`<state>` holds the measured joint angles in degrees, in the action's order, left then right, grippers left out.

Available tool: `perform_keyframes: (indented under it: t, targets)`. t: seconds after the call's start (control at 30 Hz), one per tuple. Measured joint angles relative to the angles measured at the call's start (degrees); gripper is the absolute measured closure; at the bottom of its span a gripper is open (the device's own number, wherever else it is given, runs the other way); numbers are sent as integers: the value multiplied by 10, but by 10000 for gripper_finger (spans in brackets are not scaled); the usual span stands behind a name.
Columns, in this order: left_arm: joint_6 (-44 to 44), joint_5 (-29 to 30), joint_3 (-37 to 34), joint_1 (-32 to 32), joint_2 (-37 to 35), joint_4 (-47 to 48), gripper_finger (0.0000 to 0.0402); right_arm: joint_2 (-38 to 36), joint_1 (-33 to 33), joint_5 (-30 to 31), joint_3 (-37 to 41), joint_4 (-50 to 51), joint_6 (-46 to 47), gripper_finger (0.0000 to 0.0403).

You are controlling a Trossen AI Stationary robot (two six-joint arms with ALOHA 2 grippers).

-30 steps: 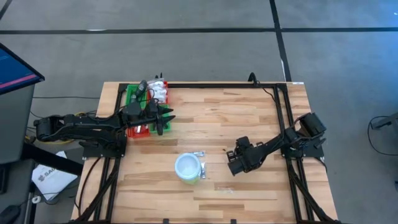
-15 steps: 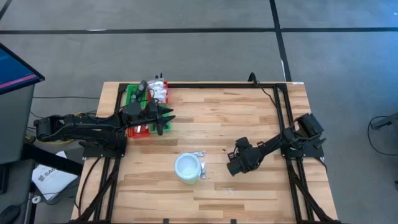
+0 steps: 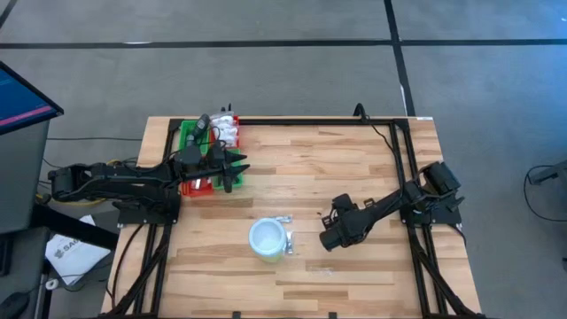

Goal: Pick & Place Travel size toiletries
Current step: Put the black comb into the bottom green bin

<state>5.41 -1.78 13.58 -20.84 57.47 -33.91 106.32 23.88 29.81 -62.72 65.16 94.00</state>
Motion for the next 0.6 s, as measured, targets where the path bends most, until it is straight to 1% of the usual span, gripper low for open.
perform_keyframes:
  t: [0.2,0.33,0.53,0.6]
  targets:
    - [0,0,0,0,0,0,243,-2,-7,38,-44,53,-31,403]
    - [0,0,0,0,0,0,243,-4,-20,70,-75,69,-73,403]
    - [0,-2,0,0,0,-1,243,-42,-40,149,-111,33,-185,403]
    - [0,-16,0,0,0,-6,243,-66,-48,179,-115,-3,-232,403]
